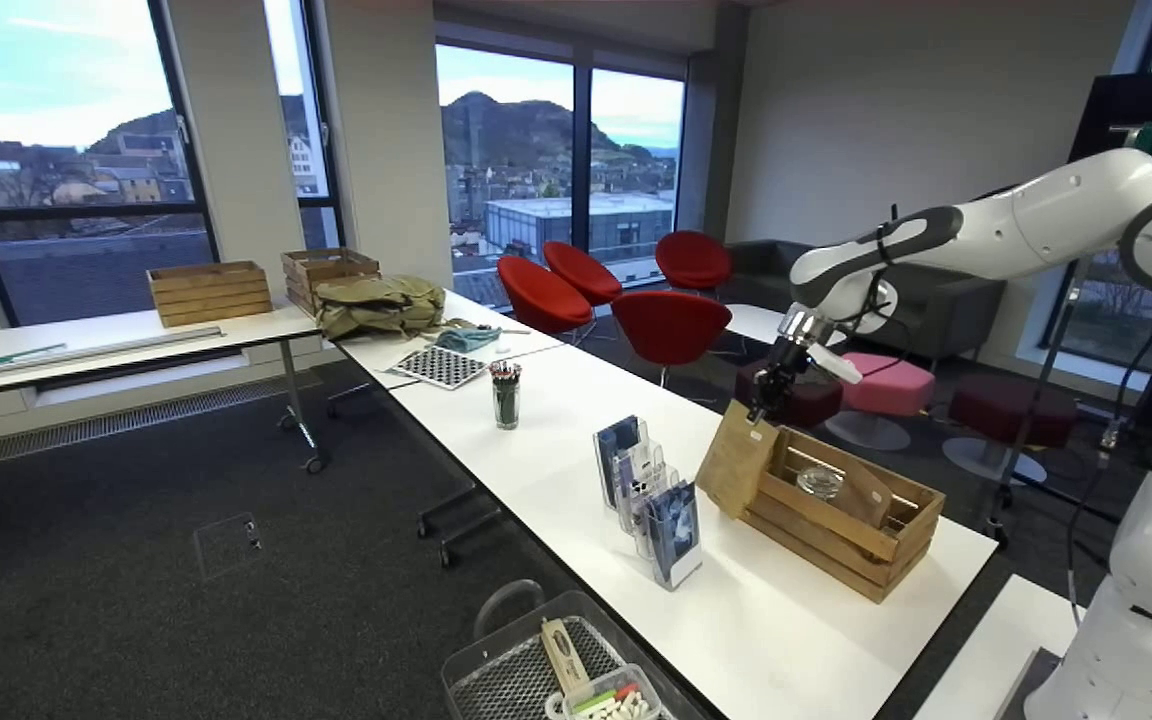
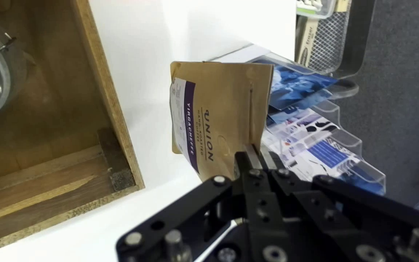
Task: Put the brown bags into the wooden box
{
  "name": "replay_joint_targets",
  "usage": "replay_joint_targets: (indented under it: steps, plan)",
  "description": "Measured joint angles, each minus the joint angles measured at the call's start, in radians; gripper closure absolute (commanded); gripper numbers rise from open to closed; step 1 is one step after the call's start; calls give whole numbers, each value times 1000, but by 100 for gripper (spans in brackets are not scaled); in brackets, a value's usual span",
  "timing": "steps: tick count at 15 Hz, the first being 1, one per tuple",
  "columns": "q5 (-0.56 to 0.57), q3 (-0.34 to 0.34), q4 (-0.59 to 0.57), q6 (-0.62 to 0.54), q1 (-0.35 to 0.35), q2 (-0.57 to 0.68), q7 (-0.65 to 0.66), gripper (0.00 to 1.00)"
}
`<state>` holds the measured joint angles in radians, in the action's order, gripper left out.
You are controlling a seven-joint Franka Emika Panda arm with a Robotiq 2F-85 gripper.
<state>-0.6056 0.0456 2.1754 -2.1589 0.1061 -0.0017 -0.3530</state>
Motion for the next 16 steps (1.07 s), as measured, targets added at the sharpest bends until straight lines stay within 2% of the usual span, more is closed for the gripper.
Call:
replay_joint_targets:
  steps: [7,12,16]
  plan:
    - [-95,53,32,46,0,-148,286,100]
    - [-204,111,42,41,8,-161,399,100]
    - [-257,147,54,-9,46,-162,468,100]
